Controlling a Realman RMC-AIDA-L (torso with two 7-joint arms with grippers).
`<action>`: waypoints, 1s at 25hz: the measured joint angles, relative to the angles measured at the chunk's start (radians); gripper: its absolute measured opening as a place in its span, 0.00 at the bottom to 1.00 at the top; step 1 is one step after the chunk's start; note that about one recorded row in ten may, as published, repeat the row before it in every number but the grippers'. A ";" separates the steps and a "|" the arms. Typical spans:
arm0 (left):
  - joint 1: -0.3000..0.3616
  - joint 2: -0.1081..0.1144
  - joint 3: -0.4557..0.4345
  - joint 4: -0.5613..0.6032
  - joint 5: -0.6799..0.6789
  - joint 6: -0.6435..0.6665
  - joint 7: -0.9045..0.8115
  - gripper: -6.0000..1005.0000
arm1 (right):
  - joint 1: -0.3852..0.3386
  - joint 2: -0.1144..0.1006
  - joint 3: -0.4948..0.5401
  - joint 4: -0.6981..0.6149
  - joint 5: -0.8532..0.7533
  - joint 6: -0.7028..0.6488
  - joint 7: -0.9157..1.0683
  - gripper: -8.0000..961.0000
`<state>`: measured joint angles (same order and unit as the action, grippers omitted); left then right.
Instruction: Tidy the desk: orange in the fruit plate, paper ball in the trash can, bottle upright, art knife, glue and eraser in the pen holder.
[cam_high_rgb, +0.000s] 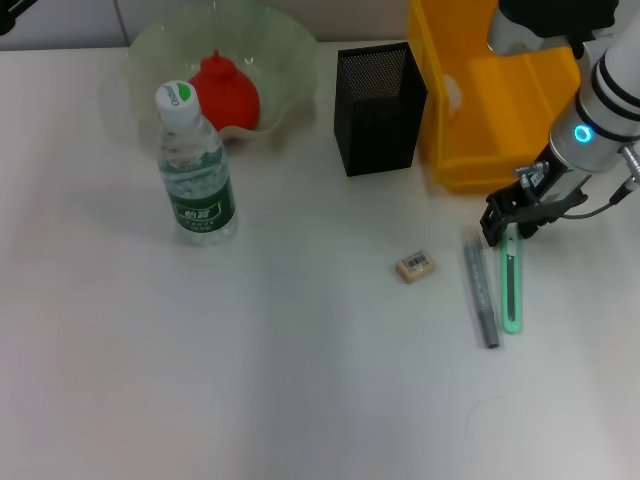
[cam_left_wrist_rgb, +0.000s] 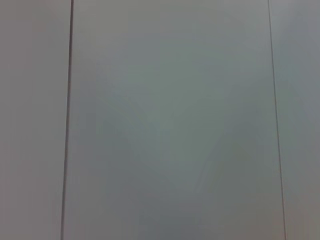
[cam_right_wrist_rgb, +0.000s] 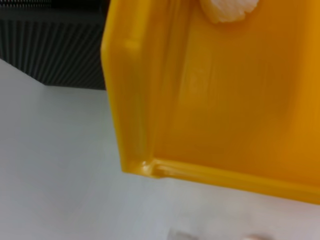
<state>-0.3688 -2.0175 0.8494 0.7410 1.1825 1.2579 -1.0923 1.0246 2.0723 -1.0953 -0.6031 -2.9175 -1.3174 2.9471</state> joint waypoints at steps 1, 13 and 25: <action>0.000 -0.001 -0.002 0.000 0.000 0.002 0.003 0.75 | 0.000 0.000 0.000 0.003 0.000 0.001 0.000 0.43; -0.001 -0.003 -0.003 0.008 0.000 0.002 0.003 0.75 | 0.000 -0.004 0.008 0.005 0.000 0.001 0.000 0.34; -0.001 -0.003 -0.003 0.010 0.000 0.002 0.003 0.75 | -0.026 -0.017 0.017 -0.012 0.014 -0.009 -0.008 0.18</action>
<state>-0.3697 -2.0203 0.8461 0.7514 1.1825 1.2594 -1.0891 0.9987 2.0554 -1.0785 -0.6154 -2.9034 -1.3267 2.9392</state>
